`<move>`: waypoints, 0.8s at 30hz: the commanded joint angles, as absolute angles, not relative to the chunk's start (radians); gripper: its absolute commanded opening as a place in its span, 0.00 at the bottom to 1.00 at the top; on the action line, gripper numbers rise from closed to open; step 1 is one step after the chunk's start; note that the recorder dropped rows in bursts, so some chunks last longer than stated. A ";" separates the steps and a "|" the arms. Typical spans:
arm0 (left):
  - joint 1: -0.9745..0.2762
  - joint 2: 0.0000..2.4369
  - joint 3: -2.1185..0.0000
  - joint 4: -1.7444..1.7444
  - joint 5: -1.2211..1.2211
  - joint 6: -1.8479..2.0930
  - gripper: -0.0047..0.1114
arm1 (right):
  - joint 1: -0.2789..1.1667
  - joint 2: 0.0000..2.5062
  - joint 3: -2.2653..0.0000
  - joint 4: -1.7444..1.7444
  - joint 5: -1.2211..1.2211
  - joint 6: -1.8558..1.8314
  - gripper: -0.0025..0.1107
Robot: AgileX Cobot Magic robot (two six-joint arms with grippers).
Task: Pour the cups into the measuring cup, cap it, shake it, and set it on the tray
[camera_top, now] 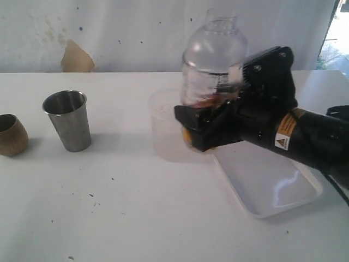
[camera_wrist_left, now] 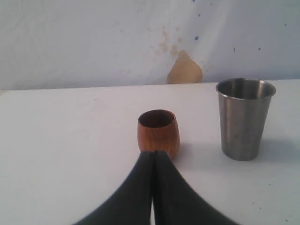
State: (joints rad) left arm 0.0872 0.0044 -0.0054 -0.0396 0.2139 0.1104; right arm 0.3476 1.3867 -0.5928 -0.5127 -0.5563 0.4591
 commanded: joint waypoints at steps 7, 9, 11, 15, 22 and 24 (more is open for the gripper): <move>0.087 0.000 0.000 -0.036 0.202 0.110 0.05 | 0.368 1.320 -0.607 -0.190 -0.450 0.175 0.02; 0.087 0.000 0.000 -0.036 0.202 0.110 0.05 | 0.400 1.293 -0.589 -0.444 -0.522 0.257 0.02; 0.087 0.000 0.000 -0.036 0.202 0.110 0.05 | 0.336 1.324 -0.596 0.000 -0.508 0.059 0.02; 0.087 0.000 0.000 -0.036 0.202 0.110 0.05 | 0.374 1.255 -0.572 -0.381 -0.514 0.266 0.02; 0.087 0.000 0.000 -0.036 0.202 0.110 0.05 | 0.360 1.219 -0.563 -0.478 -0.543 0.357 0.02; 0.087 0.000 0.000 -0.036 0.202 0.110 0.05 | 0.337 1.231 -0.574 -0.246 -0.519 0.248 0.02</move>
